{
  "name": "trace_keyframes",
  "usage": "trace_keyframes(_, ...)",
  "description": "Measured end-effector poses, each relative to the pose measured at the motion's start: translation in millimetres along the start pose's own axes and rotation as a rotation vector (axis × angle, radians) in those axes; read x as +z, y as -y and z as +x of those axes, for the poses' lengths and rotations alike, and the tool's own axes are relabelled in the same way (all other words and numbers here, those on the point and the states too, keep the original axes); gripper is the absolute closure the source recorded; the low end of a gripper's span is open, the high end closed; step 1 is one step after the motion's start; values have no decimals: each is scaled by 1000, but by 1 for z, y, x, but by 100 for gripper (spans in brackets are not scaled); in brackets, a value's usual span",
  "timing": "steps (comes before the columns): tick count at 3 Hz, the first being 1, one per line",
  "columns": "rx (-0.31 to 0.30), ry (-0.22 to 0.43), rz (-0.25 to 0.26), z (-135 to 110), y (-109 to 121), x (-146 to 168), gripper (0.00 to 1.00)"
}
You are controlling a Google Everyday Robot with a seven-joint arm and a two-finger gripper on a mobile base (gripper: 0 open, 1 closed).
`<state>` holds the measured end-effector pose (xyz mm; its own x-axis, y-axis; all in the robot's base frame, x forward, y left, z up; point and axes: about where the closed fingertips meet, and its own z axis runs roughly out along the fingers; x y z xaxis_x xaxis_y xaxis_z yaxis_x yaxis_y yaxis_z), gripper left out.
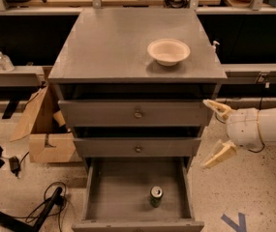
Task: Pick green can from bottom drawer and place on counter
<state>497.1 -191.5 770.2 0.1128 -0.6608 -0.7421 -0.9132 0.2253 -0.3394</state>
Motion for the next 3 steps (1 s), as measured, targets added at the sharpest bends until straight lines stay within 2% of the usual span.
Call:
trace_keyframes(1,54,67,-7,15,-14,22,0)
trace_keyframes(2,116,165,2,43,-36,59,0)
trace_keyframes(3,150,238,14,77,-58,103,0)
